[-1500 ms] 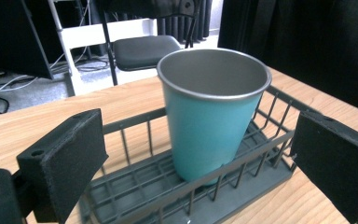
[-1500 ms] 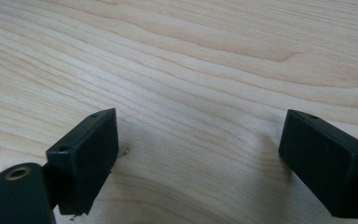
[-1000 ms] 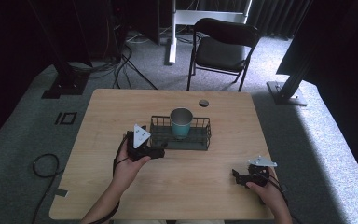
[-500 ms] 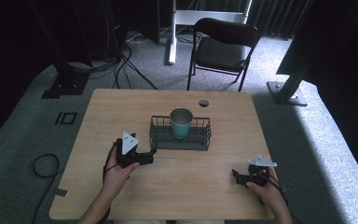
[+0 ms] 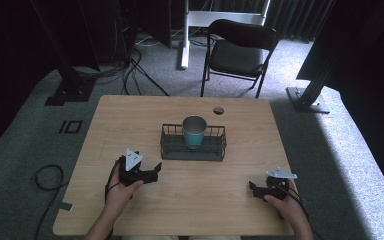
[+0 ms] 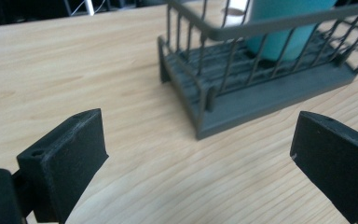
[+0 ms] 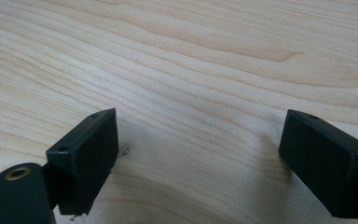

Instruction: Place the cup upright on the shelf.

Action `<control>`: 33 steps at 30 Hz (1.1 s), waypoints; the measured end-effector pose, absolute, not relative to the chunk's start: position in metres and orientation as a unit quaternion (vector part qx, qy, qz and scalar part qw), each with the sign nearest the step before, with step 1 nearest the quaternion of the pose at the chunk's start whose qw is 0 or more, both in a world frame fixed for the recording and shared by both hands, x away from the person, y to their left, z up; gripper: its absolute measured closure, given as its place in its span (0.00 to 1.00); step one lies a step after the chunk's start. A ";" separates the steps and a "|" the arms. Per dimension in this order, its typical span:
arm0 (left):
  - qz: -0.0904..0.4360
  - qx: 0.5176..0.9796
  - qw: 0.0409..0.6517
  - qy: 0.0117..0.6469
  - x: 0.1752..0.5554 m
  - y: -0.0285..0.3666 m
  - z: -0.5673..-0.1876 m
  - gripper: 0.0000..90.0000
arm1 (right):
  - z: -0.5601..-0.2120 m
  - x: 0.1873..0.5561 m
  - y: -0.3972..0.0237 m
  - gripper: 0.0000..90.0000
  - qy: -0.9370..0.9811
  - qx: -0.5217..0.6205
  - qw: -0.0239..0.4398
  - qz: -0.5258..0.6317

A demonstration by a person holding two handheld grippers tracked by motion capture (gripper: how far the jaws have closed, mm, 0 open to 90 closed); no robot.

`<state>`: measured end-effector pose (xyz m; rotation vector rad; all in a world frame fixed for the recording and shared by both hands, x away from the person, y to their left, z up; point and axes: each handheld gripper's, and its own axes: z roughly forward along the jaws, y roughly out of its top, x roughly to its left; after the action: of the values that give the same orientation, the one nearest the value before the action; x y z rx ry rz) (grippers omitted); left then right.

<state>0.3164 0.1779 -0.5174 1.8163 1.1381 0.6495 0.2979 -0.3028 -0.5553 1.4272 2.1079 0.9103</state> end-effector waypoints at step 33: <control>0.237 0.758 0.334 0.507 0.310 0.223 -0.550 0.04 | -0.555 0.298 -0.303 0.13 0.761 0.515 0.217 0.329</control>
<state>0.3101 0.2233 -0.5497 1.9795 1.3226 0.6187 0.2979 -0.3029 -0.5553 1.4266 2.1083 0.9107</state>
